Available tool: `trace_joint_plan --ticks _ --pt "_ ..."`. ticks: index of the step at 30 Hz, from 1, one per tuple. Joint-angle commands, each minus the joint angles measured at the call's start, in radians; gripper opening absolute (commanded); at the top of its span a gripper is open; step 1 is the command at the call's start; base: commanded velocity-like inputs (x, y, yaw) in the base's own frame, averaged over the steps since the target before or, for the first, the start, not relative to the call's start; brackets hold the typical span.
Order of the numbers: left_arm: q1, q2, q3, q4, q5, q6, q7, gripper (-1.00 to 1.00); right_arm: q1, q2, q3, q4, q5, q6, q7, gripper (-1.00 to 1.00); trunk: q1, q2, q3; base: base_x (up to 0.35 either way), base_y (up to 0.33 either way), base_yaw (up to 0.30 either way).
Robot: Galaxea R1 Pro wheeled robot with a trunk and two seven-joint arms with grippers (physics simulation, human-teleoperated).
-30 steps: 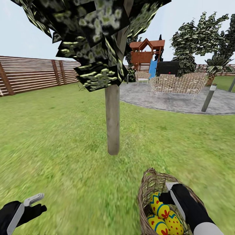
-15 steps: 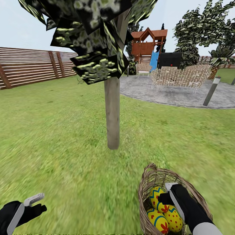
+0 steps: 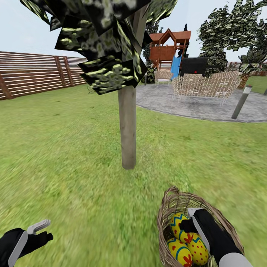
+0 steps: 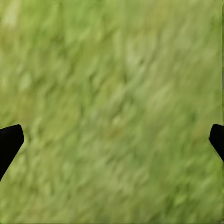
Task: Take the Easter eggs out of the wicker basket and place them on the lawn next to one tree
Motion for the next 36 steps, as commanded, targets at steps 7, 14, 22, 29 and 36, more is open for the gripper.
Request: trace_joint_plan --ticks 7,14,22,29,36 --pt "0.0 0.0 0.002 -0.001 0.002 0.005 0.0 1.0 0.0 -0.001 0.003 0.001 0.001 0.003 0.002 1.0 0.0 0.0 -0.001 0.213 0.0 0.0" --pt "0.0 0.002 0.003 -0.001 0.002 0.005 0.0 1.0 0.0 0.0 0.005 0.002 0.002 0.003 0.002 1.0 0.0 0.0 -0.001 0.123 0.0 0.0" --pt "0.0 -0.001 0.002 -0.001 0.002 0.004 0.0 1.0 0.0 0.001 0.005 0.002 0.003 0.003 0.002 1.0 0.001 -0.001 -0.005 0.079 0.0 0.0" --pt "0.0 -0.001 0.002 -0.001 0.002 0.005 0.0 1.0 0.0 0.001 0.006 0.002 0.003 0.003 0.002 1.0 0.004 -0.002 -0.032 0.001 0.0 0.0" --pt "0.0 -0.001 0.002 -0.001 0.002 0.006 0.0 1.0 0.0 0.0 0.004 0.002 0.001 0.003 0.003 1.0 0.007 -0.004 -0.059 0.0 0.0 0.0"
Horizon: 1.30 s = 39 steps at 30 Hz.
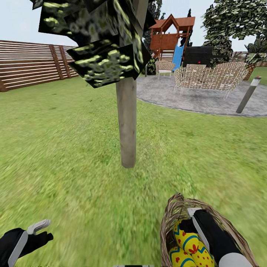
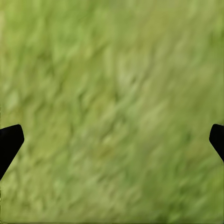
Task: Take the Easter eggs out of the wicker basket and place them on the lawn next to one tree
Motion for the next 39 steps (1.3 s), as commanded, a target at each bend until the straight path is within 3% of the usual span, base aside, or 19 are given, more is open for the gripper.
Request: trace_joint_plan --ticks 1,12,19,26,39 --pt "0.0 0.0 0.002 -0.001 0.002 0.005 0.0 1.0 0.0 -0.001 0.002 -0.001 0.001 0.005 0.002 1.0 0.0 -0.001 -0.005 0.0 0.0 0.0" --pt "0.0 0.001 0.005 -0.001 0.002 0.005 0.0 1.0 0.0 -0.001 0.002 -0.003 0.0 0.006 0.003 1.0 0.005 -0.003 -0.047 0.0 0.0 0.0" --pt "0.0 0.0 0.005 -0.001 0.002 0.005 0.0 1.0 0.0 0.0 0.003 -0.003 0.0 0.006 0.001 1.0 0.005 -0.003 -0.047 0.0 0.0 0.0" --pt "0.0 0.002 0.006 -0.001 0.002 0.005 0.0 1.0 0.0 0.0 0.004 -0.001 0.0 0.005 0.001 1.0 0.008 -0.005 -0.074 0.0 0.0 0.0" --pt "0.0 -0.002 0.005 -0.001 0.002 0.005 0.0 1.0 0.0 0.0 0.004 -0.002 0.002 0.005 0.001 1.0 0.008 -0.005 -0.074 0.0 0.0 0.0"
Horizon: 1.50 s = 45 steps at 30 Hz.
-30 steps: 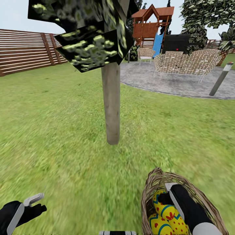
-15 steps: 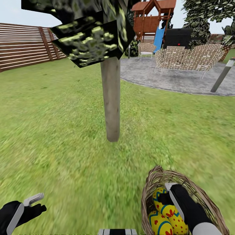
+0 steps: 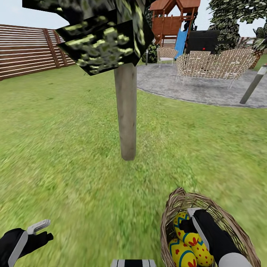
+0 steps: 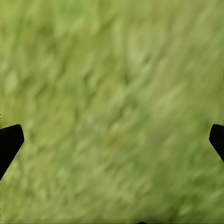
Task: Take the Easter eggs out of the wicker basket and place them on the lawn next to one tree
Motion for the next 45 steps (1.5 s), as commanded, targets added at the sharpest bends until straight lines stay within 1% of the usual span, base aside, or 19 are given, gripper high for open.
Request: trace_joint_plan --ticks 1,3,10,11,45 --pt "0.0 0.0 0.002 -0.001 0.002 0.005 0.0 1.0 0.0 -0.001 0.003 -0.001 0.001 0.005 0.002 1.0 0.0 -0.001 -0.005 0.0 0.0 0.0" --pt "0.0 0.001 0.002 -0.001 0.002 0.005 0.0 1.0 0.0 -0.001 0.003 -0.001 0.001 0.005 0.002 1.0 0.001 -0.001 -0.012 0.0 0.0 0.0" --pt "0.0 -0.001 0.0 -0.001 0.002 0.005 0.0 1.0 0.0 0.0 0.003 -0.001 0.001 0.003 0.002 1.0 0.001 -0.001 -0.012 0.0 0.0 0.0" --pt "0.0 -0.001 -0.001 -0.001 0.002 0.005 0.0 1.0 0.0 0.0 0.003 -0.002 0.001 0.003 0.002 -1.0 0.001 -0.001 -0.012 0.0 0.0 0.0" --pt "0.0 -0.004 -0.005 0.001 0.002 0.005 0.001 1.0 0.0 0.002 0.006 0.0 0.001 0.005 0.004 -1.0 0.001 -0.001 -0.012 0.0 0.0 0.0"
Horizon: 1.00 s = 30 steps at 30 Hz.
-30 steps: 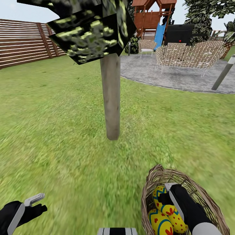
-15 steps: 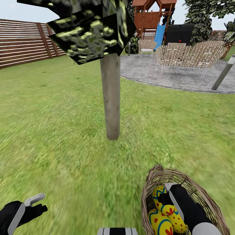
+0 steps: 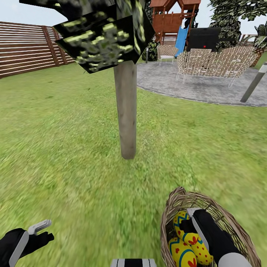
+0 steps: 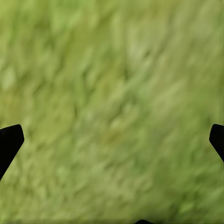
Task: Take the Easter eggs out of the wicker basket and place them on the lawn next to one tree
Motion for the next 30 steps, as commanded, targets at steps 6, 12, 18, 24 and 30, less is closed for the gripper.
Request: trace_joint_plan --ticks 6,12,18,24,30 --pt "0.0 0.0 0.002 -0.001 0.001 0.005 0.0 1.0 0.0 -0.002 0.008 0.0 -0.008 0.009 0.003 -1.0 -0.001 0.0 0.003 0.0 0.0 0.0" --pt "0.0 0.0 0.001 0.001 0.001 0.005 0.001 1.0 -0.001 -0.002 0.008 0.0 -0.006 0.009 0.003 -1.0 -0.003 0.001 0.026 0.0 0.0 0.0" --pt "0.0 0.002 0.005 0.002 0.0 0.007 0.001 1.0 0.0 -0.002 0.008 0.0 -0.006 0.009 0.003 -1.0 -0.006 0.003 0.049 -0.153 -0.012 0.0" --pt "0.0 -0.003 0.003 0.004 0.001 0.007 0.002 1.0 -0.001 -0.002 0.009 0.0 -0.006 0.009 0.003 -1.0 -0.009 0.004 0.073 -0.021 -0.005 0.0" --pt "0.0 -0.003 0.002 0.004 0.001 0.007 0.001 1.0 0.0 -0.001 0.01 0.0 -0.006 0.007 0.003 -1.0 -0.011 0.006 0.096 0.0 0.0 0.0"
